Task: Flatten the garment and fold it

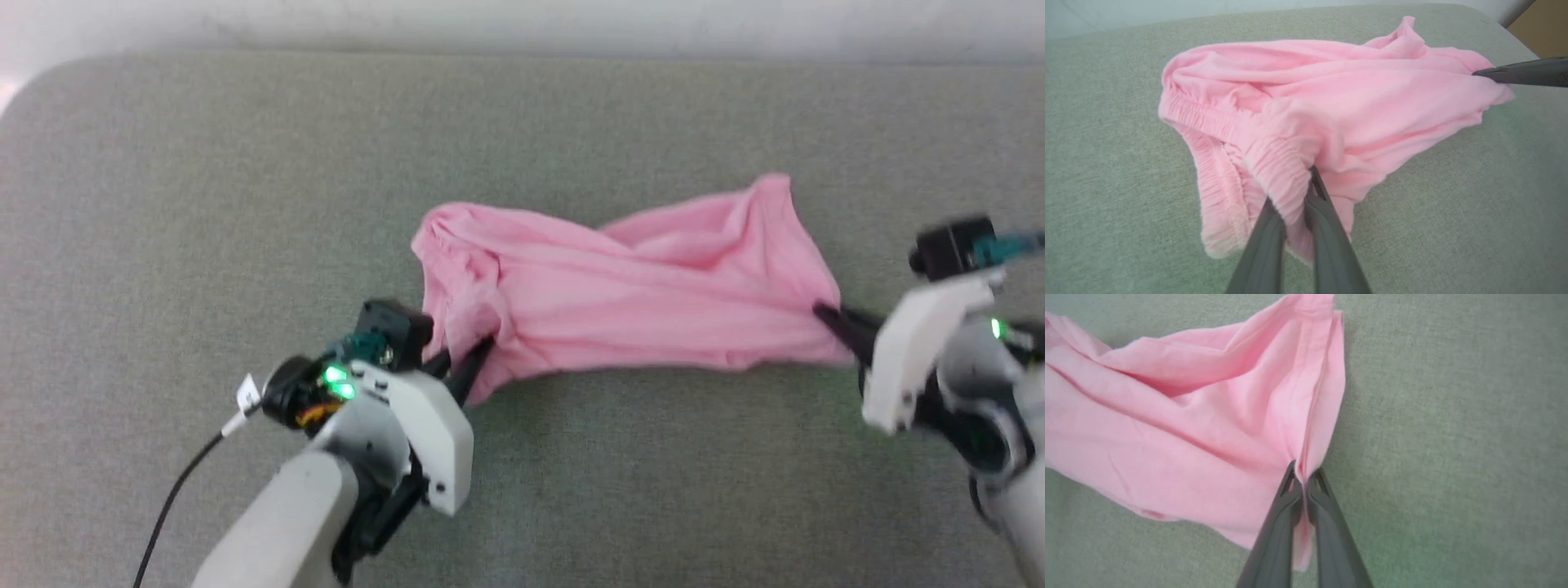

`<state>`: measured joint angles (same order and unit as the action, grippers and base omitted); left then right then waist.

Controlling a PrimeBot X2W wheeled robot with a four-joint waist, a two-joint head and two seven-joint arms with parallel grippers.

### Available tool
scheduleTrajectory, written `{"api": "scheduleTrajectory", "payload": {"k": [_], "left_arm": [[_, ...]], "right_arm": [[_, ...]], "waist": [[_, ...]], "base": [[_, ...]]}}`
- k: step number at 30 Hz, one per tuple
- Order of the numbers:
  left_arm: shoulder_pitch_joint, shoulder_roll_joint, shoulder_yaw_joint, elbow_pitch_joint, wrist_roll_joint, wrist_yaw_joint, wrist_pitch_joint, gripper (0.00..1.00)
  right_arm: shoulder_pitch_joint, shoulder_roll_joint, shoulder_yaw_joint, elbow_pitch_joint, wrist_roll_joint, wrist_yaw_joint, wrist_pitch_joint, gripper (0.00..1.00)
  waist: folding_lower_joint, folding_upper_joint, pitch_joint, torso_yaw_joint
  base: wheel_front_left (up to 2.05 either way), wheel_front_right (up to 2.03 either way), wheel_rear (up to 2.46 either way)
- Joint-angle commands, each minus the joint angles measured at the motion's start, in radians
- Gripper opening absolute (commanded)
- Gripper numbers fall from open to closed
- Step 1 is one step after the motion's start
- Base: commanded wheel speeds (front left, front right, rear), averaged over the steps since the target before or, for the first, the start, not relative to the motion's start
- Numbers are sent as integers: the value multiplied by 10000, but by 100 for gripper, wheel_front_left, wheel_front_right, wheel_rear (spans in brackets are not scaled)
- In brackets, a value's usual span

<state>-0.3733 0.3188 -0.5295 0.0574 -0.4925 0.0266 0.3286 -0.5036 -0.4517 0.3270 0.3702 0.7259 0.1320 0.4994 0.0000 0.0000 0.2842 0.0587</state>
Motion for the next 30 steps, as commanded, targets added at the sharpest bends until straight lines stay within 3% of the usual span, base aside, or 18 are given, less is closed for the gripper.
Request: {"api": "scheduleTrajectory", "payload": {"k": [1, 5, 9, 11, 12, 13, 14, 18, 23, 30], "left_arm": [[406, 168, -52, -56, -23, -39, -53, 0], [1319, 387, -106, -162, -279, 38, 31, 0], [2269, 539, -135, -340, -597, 211, 190, 0], [2677, 555, -131, -366, -823, 269, 275, 0], [2825, 572, -153, -361, -931, 237, 331, 8], [2910, 580, -161, -378, -1015, 178, 316, 47], [2968, 523, -89, -409, -1138, 155, 190, 100], [3060, 423, 186, -523, -1299, 159, -392, 100], [3092, 89, 1036, -910, -1404, 524, -1906, 100], [3303, -373, 2205, -543, -1118, 1250, -4399, 100]], "right_arm": [[964, -54, -436, -457, -168, -13, -198, 0], [3192, 514, -1566, -1759, -685, -13, -418, 0], [5037, 1625, -2786, -2842, -1424, -13, -421, 0], [5709, 2229, -3279, -3213, -1855, -13, -345, 49], [5971, 2499, -3491, -3380, -2088, -13, -334, 100], [6179, 2812, -3684, -3552, -2203, -13, -363, 100], [6337, 3062, -3822, -3731, -2323, -13, -417, 100], [6578, 3549, -4114, -4480, -2829, -13, -1080, 100], [6437, 3750, -4466, -5176, -3318, -13, -1753, 100], [6212, 3449, -4593, -5348, -3540, -13, -848, 100]], "waist": [[0, 0, -717, -350], [0, 0, -1191, -703], [0, 0, -1467, -926], [0, 0, -1546, -952], [0, 0, -1556, -940], [0, 0, -1558, -919], [0, 0, -1559, -898], [0, 0, -1608, -868], [0, 0, -1788, -828], [0, 0, -2018, -615]], "base": [[0, 0, 0], [0, 0, 0], [0, 0, 0], [0, 0, 0], [0, 0, 0], [0, 0, 0], [0, 0, 0], [0, 0, 0], [0, 0, 0], [0, 0, 0]]}}
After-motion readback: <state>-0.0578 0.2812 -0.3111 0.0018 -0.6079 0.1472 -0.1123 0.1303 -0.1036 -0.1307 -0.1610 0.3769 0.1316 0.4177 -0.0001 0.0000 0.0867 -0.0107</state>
